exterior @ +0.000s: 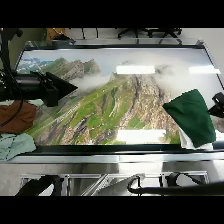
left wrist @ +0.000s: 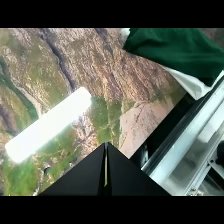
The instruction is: Fold the shirts.
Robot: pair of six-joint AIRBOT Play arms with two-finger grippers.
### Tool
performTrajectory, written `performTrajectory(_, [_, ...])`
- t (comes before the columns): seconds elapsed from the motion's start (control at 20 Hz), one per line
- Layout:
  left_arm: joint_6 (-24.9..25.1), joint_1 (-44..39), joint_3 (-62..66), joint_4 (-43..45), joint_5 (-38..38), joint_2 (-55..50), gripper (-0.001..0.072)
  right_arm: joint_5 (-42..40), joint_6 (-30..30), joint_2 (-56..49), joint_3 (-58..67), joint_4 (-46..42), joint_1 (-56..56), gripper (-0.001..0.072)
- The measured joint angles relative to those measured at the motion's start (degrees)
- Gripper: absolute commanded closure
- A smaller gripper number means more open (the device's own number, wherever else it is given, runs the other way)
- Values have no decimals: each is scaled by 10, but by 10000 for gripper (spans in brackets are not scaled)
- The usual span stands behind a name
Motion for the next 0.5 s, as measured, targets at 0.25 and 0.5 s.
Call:
performTrajectory(0.25, [-42,31,5,0,-9,-2,690,-61,-57,10,-24,80,89,695])
performTrajectory(0.5, [-60,5,-166,0,14,53,690,-154,-83,54,-148,102,305,695])
